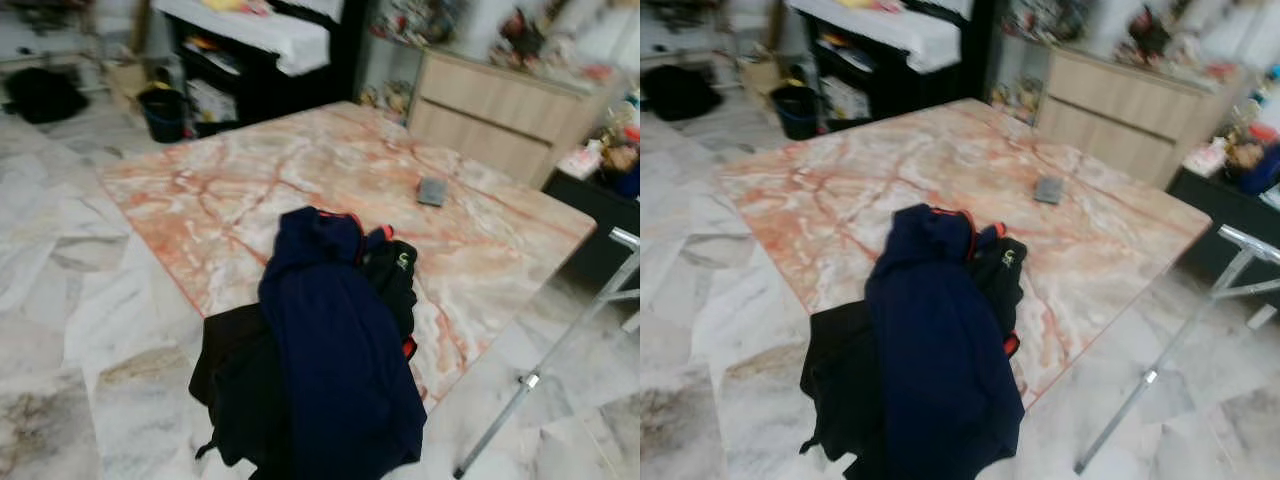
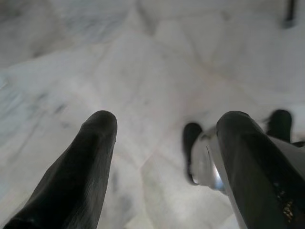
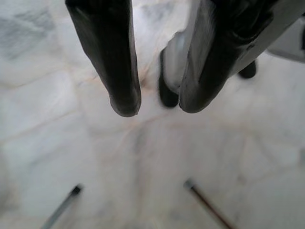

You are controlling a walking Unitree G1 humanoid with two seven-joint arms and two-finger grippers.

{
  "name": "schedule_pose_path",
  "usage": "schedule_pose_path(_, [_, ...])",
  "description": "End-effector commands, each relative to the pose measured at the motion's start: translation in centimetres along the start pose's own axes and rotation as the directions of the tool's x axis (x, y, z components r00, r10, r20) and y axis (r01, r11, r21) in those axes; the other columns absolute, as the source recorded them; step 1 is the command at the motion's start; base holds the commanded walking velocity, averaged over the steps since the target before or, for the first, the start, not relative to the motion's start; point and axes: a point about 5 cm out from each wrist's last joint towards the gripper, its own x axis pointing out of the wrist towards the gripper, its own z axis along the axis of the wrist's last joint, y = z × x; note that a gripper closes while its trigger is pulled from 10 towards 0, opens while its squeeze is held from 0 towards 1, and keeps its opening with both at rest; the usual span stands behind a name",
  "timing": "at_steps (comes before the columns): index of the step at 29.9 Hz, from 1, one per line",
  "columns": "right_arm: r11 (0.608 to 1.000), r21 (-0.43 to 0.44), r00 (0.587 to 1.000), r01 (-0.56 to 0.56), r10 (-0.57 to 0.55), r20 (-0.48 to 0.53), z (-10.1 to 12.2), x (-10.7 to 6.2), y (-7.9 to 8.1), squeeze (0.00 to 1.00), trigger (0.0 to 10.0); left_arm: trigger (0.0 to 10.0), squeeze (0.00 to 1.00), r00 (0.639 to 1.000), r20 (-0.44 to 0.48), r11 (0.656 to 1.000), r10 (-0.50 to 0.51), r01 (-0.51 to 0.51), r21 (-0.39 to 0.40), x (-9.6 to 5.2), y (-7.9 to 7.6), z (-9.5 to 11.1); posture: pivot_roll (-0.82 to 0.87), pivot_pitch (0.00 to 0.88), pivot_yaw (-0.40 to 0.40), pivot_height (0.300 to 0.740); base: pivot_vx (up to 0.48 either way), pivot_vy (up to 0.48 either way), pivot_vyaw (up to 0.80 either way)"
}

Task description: Hang hanger

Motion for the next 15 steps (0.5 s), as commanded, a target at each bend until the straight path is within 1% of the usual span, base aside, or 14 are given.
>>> schedule_pose_path(1, [1.000, -0.008, 1.000, -0.011, 0.011, 0.010, 0.37, 0.10, 0.42, 0.00, 10.0, 10.0, 0.00, 0.999, -0.049, 1.000, 0.014, -0.014, -0.007, -0.33, 0.49, -1.39, 0.04, 0.000, -0.043, 0.740, 0.000, 0.000, -0.75])
schedule_pose_path(7, [1.000, -0.009, 1.000, -0.013, 0.013, 0.010, 0.40, 0.09, 0.33, 0.00, 10.0, 10.0, 0.00, 0.998, -0.057, 1.000, 0.016, -0.017, -0.014, -0.37, 0.47, -1.60, 0.05, 0.000, -0.053, 0.740, 0.000, 0.000, -0.74])
schedule_pose_path(11, [1.000, 0.002, 1.000, -0.015, 0.015, 0.019, 0.51, 0.09, 0.34, 0.00, 10.0, 10.0, 0.00, 0.998, -0.057, 0.999, 0.027, -0.029, -0.031, -0.38, 0.62, -1.61, 0.05, 0.000, -0.054, 0.740, 0.000, 0.000, 0.00])
schedule_pose_path(15, [1.000, 0.004, 1.000, -0.013, 0.013, 0.022, 0.56, 0.10, 0.38, 0.00, 10.0, 10.0, 0.00, 0.998, -0.057, 0.999, 0.029, -0.031, -0.026, -0.40, 0.74, -1.60, 0.05, 0.002, -0.051, 0.740, 0.000, 0.000, 0.00])
